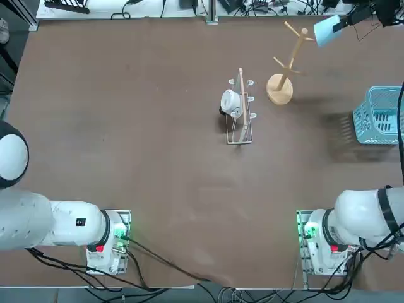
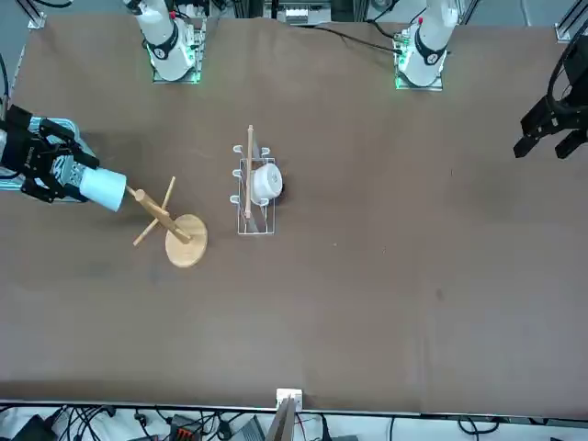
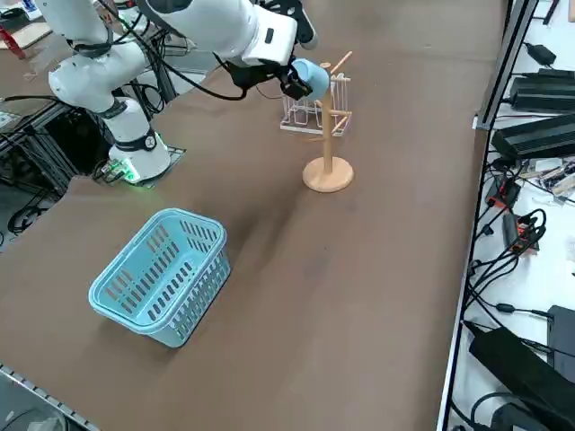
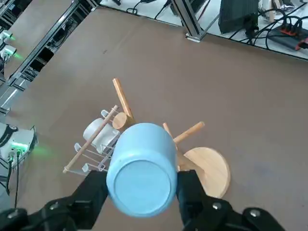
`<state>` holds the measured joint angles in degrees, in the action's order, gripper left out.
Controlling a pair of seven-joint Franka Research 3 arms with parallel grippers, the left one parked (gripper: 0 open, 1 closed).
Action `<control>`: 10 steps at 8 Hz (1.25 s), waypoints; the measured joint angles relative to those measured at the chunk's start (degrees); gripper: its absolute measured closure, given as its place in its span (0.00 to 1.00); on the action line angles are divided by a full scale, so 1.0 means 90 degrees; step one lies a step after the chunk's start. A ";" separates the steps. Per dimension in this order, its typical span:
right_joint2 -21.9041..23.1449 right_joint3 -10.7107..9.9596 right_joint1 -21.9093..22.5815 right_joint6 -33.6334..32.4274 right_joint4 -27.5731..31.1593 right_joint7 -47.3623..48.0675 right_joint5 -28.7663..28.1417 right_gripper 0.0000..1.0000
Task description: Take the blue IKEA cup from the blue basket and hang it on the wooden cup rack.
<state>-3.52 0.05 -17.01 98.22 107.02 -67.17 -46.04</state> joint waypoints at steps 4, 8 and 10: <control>-0.0088 0.0022 0.0160 0.0188 0.0025 -0.0006 -0.0004 0.17; -0.0077 0.0022 0.0179 0.0243 -0.0031 -0.0006 -0.0019 0.00; -0.0015 0.0022 0.0183 0.0226 -0.0368 0.0614 0.0421 0.00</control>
<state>-3.66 0.24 -15.36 100.25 103.71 -61.65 -42.25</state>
